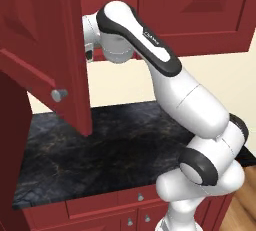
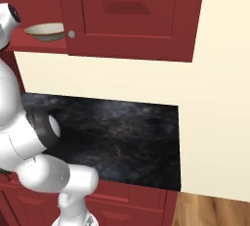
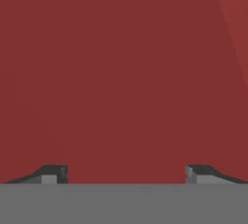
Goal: Move the bowls from the cabinet to the plates on the dining table.
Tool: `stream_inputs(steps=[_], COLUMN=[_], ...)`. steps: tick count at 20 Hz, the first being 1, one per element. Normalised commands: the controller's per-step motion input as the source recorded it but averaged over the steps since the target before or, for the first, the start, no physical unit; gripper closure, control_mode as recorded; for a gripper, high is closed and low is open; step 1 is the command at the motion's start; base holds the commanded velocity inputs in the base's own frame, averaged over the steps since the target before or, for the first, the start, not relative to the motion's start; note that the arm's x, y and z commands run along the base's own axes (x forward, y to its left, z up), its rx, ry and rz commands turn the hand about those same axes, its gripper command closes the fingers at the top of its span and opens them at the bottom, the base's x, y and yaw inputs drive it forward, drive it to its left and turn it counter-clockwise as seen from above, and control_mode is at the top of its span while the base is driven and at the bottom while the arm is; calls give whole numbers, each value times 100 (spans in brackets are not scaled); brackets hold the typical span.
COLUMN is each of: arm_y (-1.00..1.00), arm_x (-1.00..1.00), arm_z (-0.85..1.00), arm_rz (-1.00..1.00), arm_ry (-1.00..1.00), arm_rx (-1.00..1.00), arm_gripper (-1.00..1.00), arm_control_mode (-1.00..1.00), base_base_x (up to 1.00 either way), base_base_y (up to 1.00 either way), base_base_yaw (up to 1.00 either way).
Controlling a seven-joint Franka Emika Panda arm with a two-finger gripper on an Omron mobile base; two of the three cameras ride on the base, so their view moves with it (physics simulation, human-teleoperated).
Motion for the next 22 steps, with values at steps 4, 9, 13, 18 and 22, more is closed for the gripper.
stream_inputs(steps=[4,9,13,18,22], arm_y=[52,41,69,44,-38], arm_x=[-2,0,0,0,-30], arm_z=[0,0,0,0,0], arm_rz=[8,0,0,0,-8], arm_ry=[0,0,0,0,-10], arm_rx=[0,0,-2,-5,0], arm_gripper=[-100,-100,-100,-100,-100], arm_control_mode=[-100,-100,-100,-100,-100], base_base_x=[0,0,0,0,0], base_base_y=[0,0,0,0,0], base_base_yaw=[0,0,0,0,0])
